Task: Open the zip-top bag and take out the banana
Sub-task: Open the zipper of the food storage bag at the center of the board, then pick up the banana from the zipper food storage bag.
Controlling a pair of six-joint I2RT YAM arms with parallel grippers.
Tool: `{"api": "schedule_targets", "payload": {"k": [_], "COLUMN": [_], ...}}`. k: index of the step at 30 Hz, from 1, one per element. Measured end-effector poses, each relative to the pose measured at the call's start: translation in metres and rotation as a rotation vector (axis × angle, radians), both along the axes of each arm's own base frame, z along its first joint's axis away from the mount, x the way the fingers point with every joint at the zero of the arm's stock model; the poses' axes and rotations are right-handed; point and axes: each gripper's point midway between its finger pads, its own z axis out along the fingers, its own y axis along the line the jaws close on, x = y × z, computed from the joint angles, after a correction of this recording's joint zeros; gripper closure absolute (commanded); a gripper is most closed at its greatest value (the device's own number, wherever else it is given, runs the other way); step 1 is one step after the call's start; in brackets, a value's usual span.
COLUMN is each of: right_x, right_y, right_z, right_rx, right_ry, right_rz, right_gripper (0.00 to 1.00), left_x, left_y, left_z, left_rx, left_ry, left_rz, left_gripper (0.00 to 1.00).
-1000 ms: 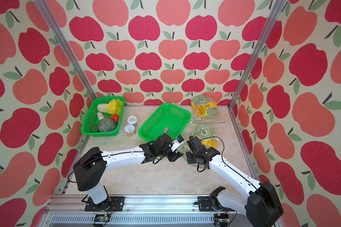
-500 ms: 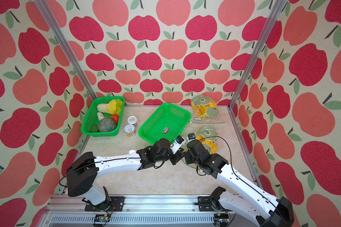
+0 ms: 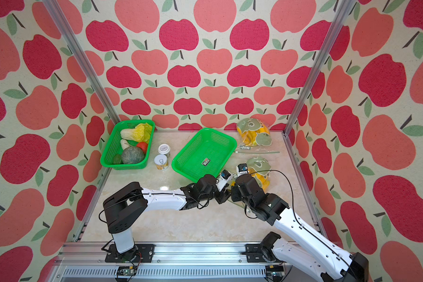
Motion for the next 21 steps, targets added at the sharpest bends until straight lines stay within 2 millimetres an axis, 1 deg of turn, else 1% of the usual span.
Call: {"api": "schedule_targets", "payload": {"k": [1,3,5,6,7,9,10,14,15,16,17,19,21], "right_x": [0.0,0.001,0.001,0.001,0.001,0.002,0.002,0.004,0.004,0.006,0.008,0.011,0.014], "right_y": [0.0,0.001,0.001,0.001,0.001,0.002,0.001,-0.003,-0.005,-0.01,-0.016,-0.03,-0.046], "right_z": [0.0,-0.001,-0.002,-0.002,-0.003,-0.004,-0.003,-0.007,-0.008,-0.009,-0.01,-0.009,-0.003], "right_rx": [0.005,0.013,0.018,0.021,0.022,0.028,0.031,0.042,0.048,0.059,0.075,0.109,0.158], "right_ry": [0.0,0.0,0.0,0.0,0.003,0.003,0.003,0.015,0.02,0.027,0.034,0.045,0.046], "right_rz": [-0.003,-0.007,-0.011,-0.013,-0.014,-0.019,-0.025,-0.057,-0.069,-0.091,-0.117,-0.169,-0.227], "right_gripper": [0.96,0.96,0.96,0.96,0.96,0.95,0.93,0.79,0.72,0.64,0.58,0.5,0.46], "left_x": [0.002,0.006,0.012,0.016,0.019,0.025,0.027,0.035,0.038,0.04,0.043,0.047,0.05], "left_y": [-0.002,-0.005,-0.009,-0.01,-0.011,-0.013,-0.013,-0.009,-0.008,-0.007,-0.007,-0.006,-0.007], "left_z": [-0.002,-0.003,-0.002,0.0,0.001,0.006,0.007,0.004,0.003,0.002,0.001,0.001,0.004], "left_rx": [0.001,0.003,0.002,-0.001,-0.004,-0.013,-0.018,-0.015,-0.013,-0.011,-0.009,-0.007,-0.008], "left_ry": [-0.004,-0.012,-0.026,-0.032,-0.039,-0.053,-0.055,-0.054,-0.053,-0.052,-0.053,-0.058,-0.07], "left_rz": [0.004,0.011,0.021,0.027,0.032,0.042,0.046,0.062,0.066,0.071,0.075,0.079,0.077], "left_gripper": [0.45,0.38,0.37,0.18,0.01,0.02,0.02,0.01,0.0,0.0,0.01,0.02,0.04]}}
